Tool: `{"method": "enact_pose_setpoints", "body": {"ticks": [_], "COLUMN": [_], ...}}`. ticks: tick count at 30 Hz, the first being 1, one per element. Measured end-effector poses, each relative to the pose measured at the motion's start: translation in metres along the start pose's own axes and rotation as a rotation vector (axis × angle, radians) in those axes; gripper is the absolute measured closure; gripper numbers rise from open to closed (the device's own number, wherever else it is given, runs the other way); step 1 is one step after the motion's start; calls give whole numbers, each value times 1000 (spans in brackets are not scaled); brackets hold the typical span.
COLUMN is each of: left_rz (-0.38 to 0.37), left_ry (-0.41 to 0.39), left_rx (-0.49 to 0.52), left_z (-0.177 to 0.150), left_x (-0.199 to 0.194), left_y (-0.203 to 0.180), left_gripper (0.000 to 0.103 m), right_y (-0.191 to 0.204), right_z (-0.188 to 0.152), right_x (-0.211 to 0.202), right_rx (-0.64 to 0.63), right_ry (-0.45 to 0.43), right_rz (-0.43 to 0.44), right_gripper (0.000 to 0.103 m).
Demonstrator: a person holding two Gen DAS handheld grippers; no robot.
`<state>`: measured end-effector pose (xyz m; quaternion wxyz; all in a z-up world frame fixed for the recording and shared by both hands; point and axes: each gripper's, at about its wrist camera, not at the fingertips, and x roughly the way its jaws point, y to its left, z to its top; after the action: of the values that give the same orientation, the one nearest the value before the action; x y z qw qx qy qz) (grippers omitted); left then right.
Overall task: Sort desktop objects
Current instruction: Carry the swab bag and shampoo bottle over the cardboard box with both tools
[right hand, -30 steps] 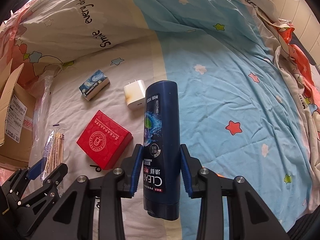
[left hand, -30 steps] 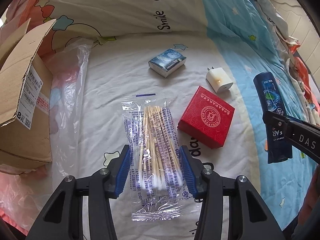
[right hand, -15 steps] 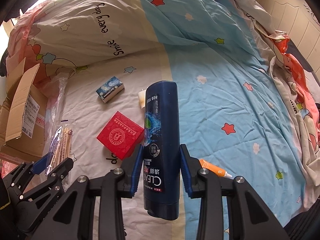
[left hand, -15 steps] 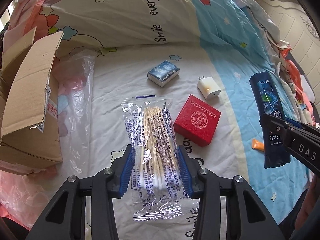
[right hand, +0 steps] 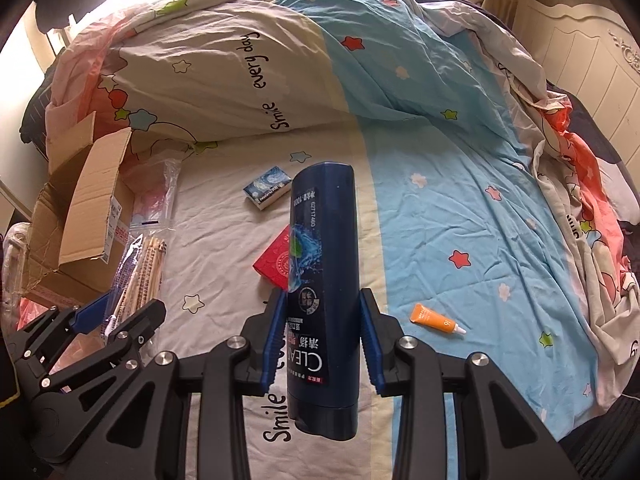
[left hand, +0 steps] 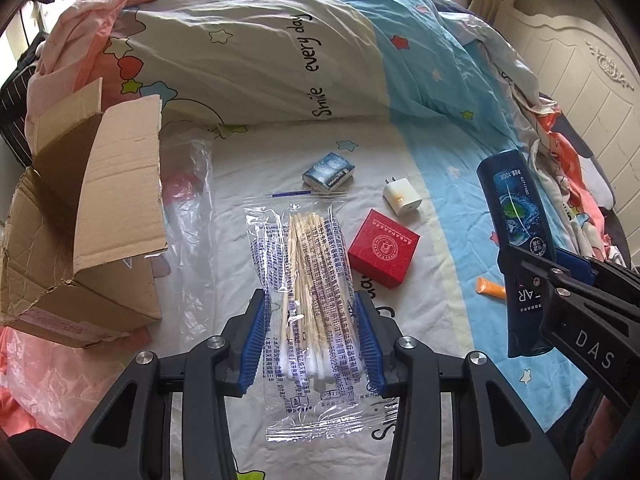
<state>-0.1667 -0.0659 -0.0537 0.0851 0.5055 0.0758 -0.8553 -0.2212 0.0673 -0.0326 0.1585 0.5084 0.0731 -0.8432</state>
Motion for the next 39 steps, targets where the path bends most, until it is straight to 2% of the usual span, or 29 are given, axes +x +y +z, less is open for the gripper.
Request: {"method": "enact_pose_setpoints", "body": {"ticks": [9, 20, 28, 39], "left_rz": [22, 66, 89, 105], "left_ry": [-45, -46, -81, -111], "left_rx": [-27, -36, -33, -42], "left_z": [2, -9, -14, -3], "left_x": [-41, -66, -87, -101], "left_y": [34, 78, 108, 148], "left_gripper": [59, 59, 59, 59], "right_y": [46, 107, 147, 191], "right_z": [7, 9, 8, 13], "right_x": [-40, -65, -71, -76], "right_rx": [-58, -166, -256, -338], "right_ry": [-51, -76, -82, -89], "right_rz": [42, 118, 141, 164], "right_gripper": [70, 70, 70, 69]}}
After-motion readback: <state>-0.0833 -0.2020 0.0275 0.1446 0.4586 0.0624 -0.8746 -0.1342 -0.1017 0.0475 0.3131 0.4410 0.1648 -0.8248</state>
